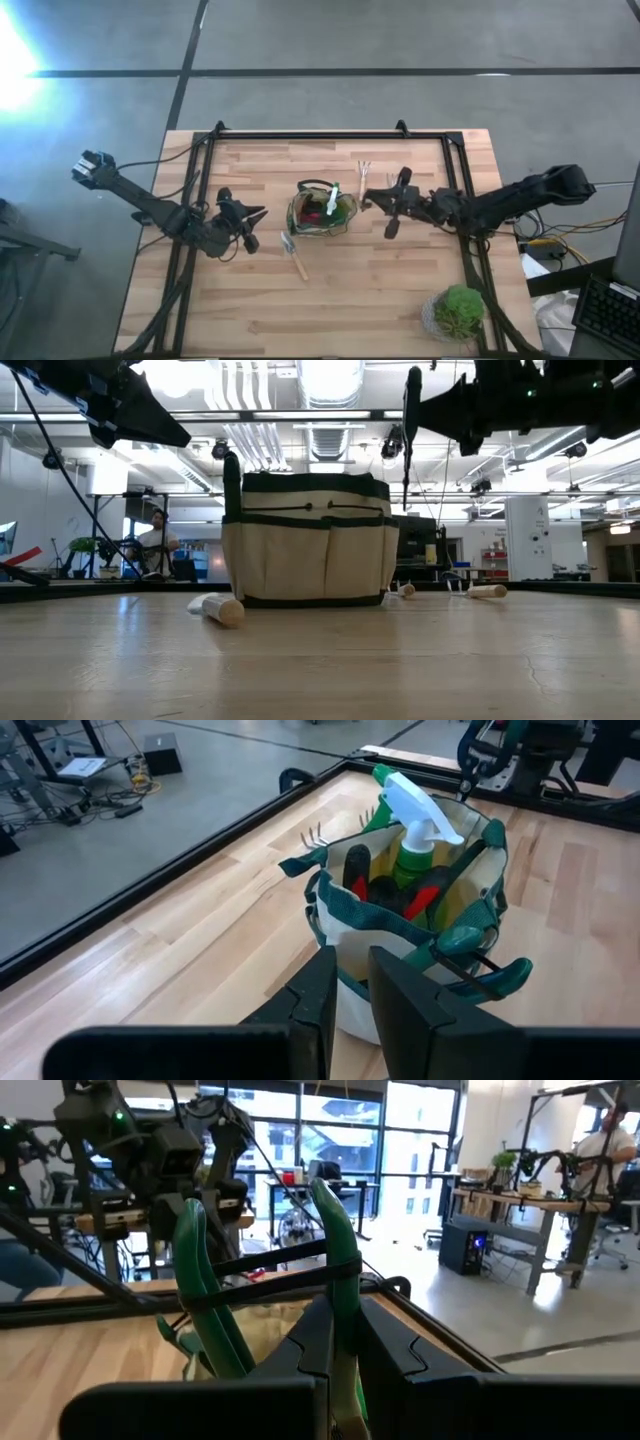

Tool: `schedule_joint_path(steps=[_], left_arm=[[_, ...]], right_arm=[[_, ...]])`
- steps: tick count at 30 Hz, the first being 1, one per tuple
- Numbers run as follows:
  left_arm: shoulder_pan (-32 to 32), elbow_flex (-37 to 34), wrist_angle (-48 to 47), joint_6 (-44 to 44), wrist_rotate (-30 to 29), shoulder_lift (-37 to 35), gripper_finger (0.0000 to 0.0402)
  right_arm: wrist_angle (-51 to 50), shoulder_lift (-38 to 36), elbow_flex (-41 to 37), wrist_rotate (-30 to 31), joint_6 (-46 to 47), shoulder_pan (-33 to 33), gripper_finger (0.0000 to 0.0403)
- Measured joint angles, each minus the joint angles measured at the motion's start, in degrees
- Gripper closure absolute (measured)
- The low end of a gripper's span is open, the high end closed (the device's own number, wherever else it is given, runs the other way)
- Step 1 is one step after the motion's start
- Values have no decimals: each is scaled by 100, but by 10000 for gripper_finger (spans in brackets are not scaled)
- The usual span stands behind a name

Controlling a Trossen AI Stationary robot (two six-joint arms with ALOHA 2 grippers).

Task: Pick & Place Garden tools in Gardening bag
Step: Put the green shear scissors into the white gardening bag

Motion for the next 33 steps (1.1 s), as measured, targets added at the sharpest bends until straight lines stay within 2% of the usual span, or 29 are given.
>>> schedule_joint_path(steps=[10, 18, 25, 33], left_arm=[[0, 0, 4, 42, -8, 0, 337], [5, 0, 4, 68, -15, 0, 337], [9, 0, 4, 70, -30, -2, 337], [10, 0, 2, 72, -31, -2, 337]], right_arm=[[689, 534, 2, -650, 186, -399, 389], [781, 719, 2, -833, 369, -466, 389], [1280, 1038, 33, -1097, 407, -482, 389], [1194, 1458, 240, -1111, 462, -564, 389]])
